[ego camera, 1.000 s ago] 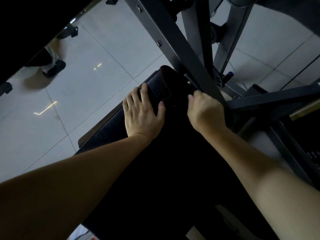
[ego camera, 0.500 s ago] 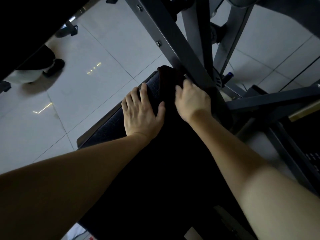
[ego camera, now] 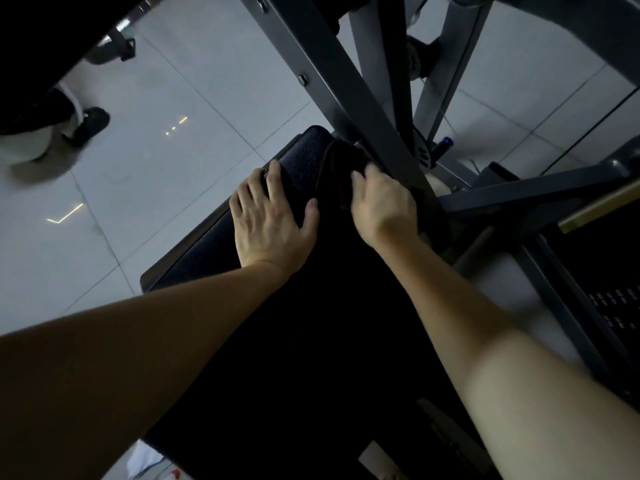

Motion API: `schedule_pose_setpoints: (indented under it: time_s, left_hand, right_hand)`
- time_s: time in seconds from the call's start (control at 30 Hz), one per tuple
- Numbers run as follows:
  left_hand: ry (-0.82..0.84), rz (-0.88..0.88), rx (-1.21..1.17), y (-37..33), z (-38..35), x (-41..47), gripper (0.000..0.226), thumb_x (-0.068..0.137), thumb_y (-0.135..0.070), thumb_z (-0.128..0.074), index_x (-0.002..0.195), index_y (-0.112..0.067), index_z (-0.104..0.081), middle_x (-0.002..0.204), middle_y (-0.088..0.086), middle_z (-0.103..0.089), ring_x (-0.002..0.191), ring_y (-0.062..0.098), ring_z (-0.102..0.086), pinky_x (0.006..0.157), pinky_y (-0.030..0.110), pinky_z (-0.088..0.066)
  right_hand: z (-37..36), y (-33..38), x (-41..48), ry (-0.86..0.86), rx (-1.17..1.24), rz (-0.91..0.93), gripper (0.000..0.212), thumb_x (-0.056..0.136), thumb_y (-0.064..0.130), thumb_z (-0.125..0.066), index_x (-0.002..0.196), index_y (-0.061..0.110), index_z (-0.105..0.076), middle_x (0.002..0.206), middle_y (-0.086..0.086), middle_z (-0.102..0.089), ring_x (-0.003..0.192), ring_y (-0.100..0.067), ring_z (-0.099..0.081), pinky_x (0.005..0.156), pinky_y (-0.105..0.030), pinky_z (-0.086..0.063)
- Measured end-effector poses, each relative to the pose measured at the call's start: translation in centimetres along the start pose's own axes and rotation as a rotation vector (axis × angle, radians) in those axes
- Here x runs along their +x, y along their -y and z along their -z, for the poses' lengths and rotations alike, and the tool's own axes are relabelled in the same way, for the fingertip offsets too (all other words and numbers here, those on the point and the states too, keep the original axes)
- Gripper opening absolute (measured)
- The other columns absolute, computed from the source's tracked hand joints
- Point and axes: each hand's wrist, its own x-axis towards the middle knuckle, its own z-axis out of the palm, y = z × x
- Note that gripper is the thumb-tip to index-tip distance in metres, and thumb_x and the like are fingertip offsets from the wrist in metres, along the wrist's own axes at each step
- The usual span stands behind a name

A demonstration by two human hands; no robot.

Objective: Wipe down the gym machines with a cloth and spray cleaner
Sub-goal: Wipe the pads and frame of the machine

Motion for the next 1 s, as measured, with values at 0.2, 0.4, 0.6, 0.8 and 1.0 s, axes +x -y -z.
schedule_pose_setpoints:
  time_s: [0.2, 0.4, 0.6, 0.8, 1.0]
  left_hand:
    - [0.019, 0.004, -0.014, -0.1, 0.1, 0.1, 0.079, 0.092, -0.063, -0.042, 0.154, -0.016, -0.029, 0.145, 0.012, -0.042, 0.132, 0.032, -0.041, 0.117, 0.049, -0.029]
    - [0.002, -0.005, 0.0, 0.0, 0.0, 0.1, 0.078, 0.091, -0.061, -0.043, 0.152, -0.014, -0.03, 0.143, 0.014, -0.044, 0.128, 0.035, -0.043, 0.115, 0.051, -0.031]
    - [0.005, -0.001, 0.005, 0.0, 0.0, 0.0, 0.078, 0.091, -0.061, -0.044, 0.152, -0.014, -0.03, 0.143, 0.015, -0.043, 0.129, 0.036, -0.041, 0.115, 0.05, -0.029]
    - [0.034, 0.005, 0.007, -0.2, 0.3, 0.1, 0.079, 0.092, -0.061, -0.044, 0.153, -0.014, -0.028, 0.144, 0.016, -0.041, 0.13, 0.037, -0.04, 0.116, 0.053, -0.028]
    - [0.012, -0.004, 0.021, -0.2, 0.1, 0.1, 0.079, 0.092, -0.061, -0.044, 0.152, -0.012, -0.029, 0.143, 0.017, -0.042, 0.128, 0.037, -0.041, 0.114, 0.051, -0.029]
  right_hand:
    - [3.8, -8.4, -8.7, 0.033, -0.252, -0.037, 0.033, 0.101, 0.018, -0.045, 0.073, 0.004, -0.058, 0.061, -0.017, -0.062, 0.054, -0.036, -0.064, 0.048, -0.036, -0.047]
    - [0.2, 0.6, 0.9, -0.041, 0.022, 0.078, 0.031, 0.103, 0.024, -0.043, 0.105, 0.002, -0.065, 0.104, -0.02, -0.068, 0.093, -0.038, -0.067, 0.076, -0.041, -0.05]
    - [1.6, -6.1, -6.9, 0.053, -0.063, -0.035, 0.038, 0.107, 0.035, -0.04, 0.114, 0.004, -0.061, 0.106, -0.014, -0.067, 0.097, -0.033, -0.065, 0.078, -0.037, -0.044]
    - [5.3, -13.6, -15.2, 0.179, -0.255, -0.144, 0.017, 0.091, 0.0, -0.06, 0.075, 0.005, -0.057, 0.061, -0.003, -0.046, 0.048, -0.021, -0.046, 0.047, -0.031, -0.041]
    - [-0.1, -1.3, -1.8, 0.008, 0.025, -0.063, 0.045, 0.103, 0.033, -0.028, 0.103, 0.005, -0.064, 0.1, -0.013, -0.067, 0.093, -0.032, -0.065, 0.074, -0.038, -0.047]
